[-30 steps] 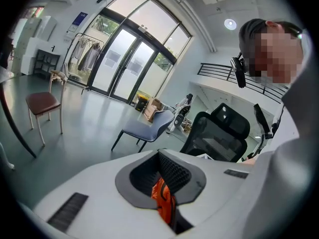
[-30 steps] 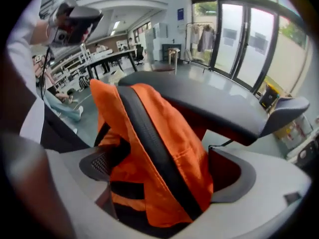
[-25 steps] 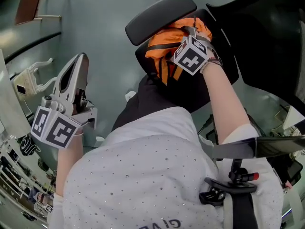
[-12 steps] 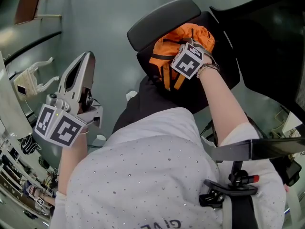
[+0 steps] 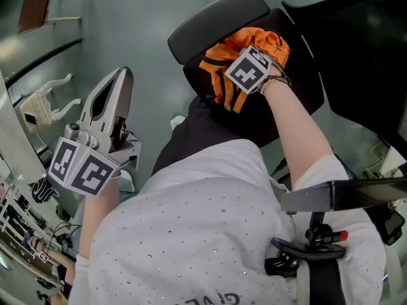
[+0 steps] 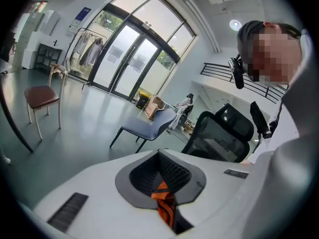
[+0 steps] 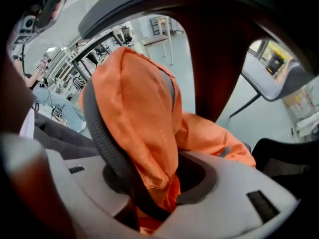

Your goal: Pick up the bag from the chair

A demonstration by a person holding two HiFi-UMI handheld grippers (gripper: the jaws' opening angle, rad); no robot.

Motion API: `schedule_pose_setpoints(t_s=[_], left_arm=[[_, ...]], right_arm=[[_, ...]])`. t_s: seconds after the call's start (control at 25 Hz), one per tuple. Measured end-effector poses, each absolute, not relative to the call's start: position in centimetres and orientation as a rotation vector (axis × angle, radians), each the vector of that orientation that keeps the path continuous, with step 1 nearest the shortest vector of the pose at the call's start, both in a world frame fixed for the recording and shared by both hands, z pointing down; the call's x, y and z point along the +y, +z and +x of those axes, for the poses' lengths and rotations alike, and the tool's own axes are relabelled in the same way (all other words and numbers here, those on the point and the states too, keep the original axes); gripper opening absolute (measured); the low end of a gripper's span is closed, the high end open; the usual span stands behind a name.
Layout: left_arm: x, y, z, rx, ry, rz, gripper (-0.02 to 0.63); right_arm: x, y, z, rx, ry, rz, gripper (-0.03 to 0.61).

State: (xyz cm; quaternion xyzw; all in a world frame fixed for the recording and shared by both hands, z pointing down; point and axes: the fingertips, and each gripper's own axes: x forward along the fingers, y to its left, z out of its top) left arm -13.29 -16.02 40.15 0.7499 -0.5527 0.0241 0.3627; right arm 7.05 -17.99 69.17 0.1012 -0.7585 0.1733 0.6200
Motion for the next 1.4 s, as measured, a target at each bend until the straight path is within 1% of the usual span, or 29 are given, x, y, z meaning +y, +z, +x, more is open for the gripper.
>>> schedule_pose_setpoints(t_s=[0.08, 0.12, 0.28, 0.4, 0.64, 0.84, 1.12, 1.24, 1.4], left_arm=[[-15.9, 40.7, -13.3, -1.420, 0.060, 1.927, 0.003], [-16.0, 40.9, -13.3, -1.419, 0.054, 1.929, 0.003], [-16.0, 40.7, -12.7, -1.409, 0.050, 1.951, 0.003], [-16.1, 40.3, -13.0, -1.415, 0.054, 1.942, 0.003], [-16.6, 39.3, -13.4, -1.437, 0.010, 1.937, 0.003], [-16.6, 38.2, -13.1, -1.455, -0.008, 1.951, 0.003], [-17.0, 36.2, -13.2, -1.470, -0.078, 1.978, 0.003], [-17.8, 34.5, -12.2, -1.459, -0.131, 2.014, 0.003], [-18.0, 33.7, -10.7, -1.422, -0.109, 2.093, 0.003]], right_arm=[[-18.3, 69.7, 7.3, -1.738, 0.458, 0.289, 0.133], [-18.3, 70.0, 7.4, -1.737, 0.493, 0.321, 0.117], [-18.4, 70.1, 8.5, -1.744, 0.554, 0.440, 0.084], [-18.6, 70.0, 9.0, -1.754, 0.573, 0.505, 0.071], [-17.5, 70.6, 11.6, -1.718, 0.851, 0.603, 0.040], [-16.7, 69.7, 13.2, -1.715, 1.047, 0.729, 0.034], [-16.9, 67.2, 14.1, -1.697, 1.043, 0.806, 0.029], [-17.7, 64.9, 14.0, -1.701, 1.241, 0.901, 0.028], [-17.6, 63.3, 14.8, -1.694, 1.426, 1.005, 0.028]])
